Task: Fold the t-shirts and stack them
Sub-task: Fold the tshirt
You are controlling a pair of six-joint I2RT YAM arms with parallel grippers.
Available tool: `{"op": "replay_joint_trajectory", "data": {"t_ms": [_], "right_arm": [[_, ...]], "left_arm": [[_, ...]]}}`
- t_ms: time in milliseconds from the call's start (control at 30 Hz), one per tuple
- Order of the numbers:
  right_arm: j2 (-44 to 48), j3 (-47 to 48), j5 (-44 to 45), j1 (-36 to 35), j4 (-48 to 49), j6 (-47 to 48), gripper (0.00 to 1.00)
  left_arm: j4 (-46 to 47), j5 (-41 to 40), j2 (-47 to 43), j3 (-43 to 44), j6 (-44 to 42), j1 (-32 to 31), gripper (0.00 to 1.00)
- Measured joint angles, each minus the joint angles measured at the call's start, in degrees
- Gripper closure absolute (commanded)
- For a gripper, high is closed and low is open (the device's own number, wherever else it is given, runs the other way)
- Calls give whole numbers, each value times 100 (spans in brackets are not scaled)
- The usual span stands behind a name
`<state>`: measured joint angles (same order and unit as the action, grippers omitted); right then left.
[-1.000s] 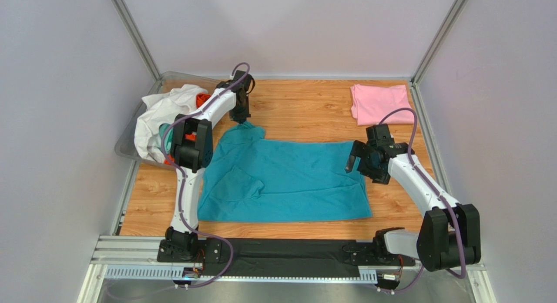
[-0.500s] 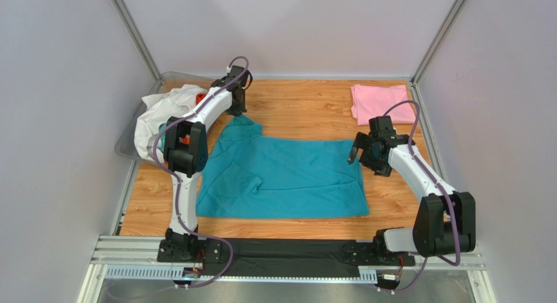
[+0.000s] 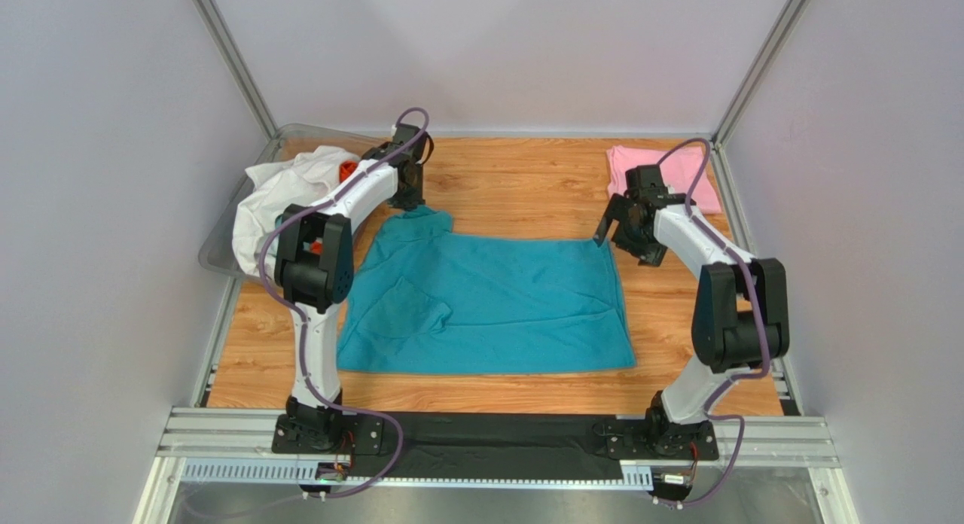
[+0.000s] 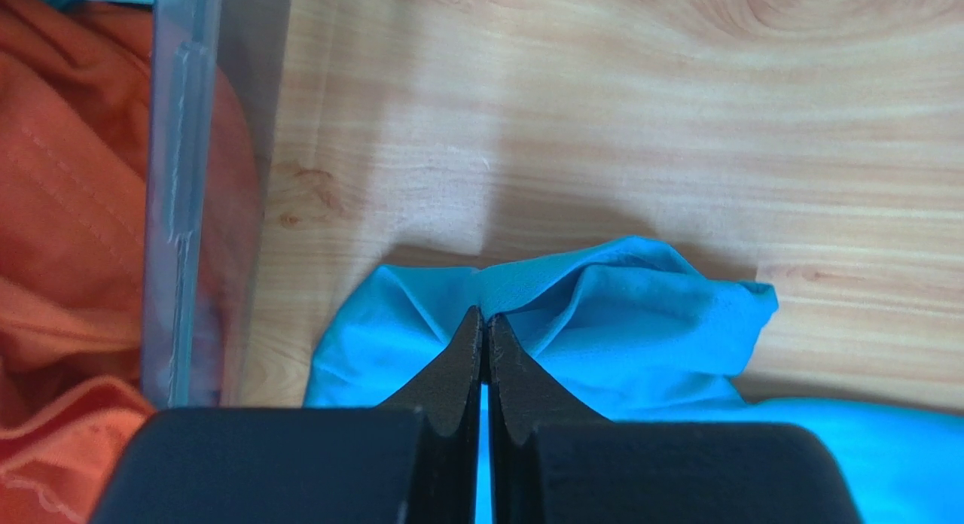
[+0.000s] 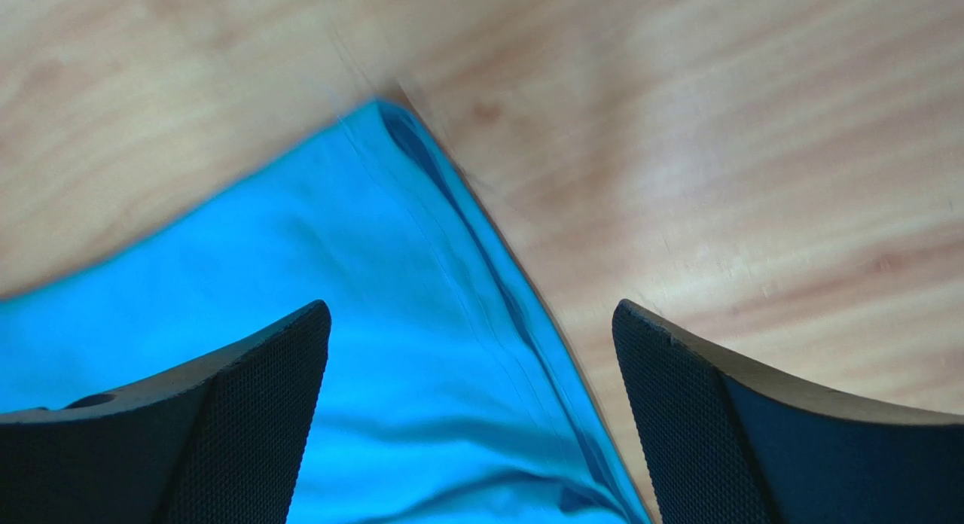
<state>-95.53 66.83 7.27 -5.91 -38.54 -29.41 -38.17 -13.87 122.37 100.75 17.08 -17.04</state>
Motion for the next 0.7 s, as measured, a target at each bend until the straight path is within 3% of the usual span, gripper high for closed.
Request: {"op": "replay_joint_trajectory", "data": {"t_ms": [100, 167, 433, 700], "right_arm": [[-573, 520, 76, 0, 186, -57, 14], [-901, 780, 76, 0, 280, -72, 26], [-1954, 1469, 57, 0, 507, -46, 35], [-2114, 1624, 28, 0, 540, 42, 69]], "left_arm": [[44, 33, -186, -142, 13, 0, 100], [83, 55, -319, -208, 33, 0, 100], [216, 140, -708, -437, 87, 0, 100], [293, 258, -1023, -931, 251, 0, 100]]}}
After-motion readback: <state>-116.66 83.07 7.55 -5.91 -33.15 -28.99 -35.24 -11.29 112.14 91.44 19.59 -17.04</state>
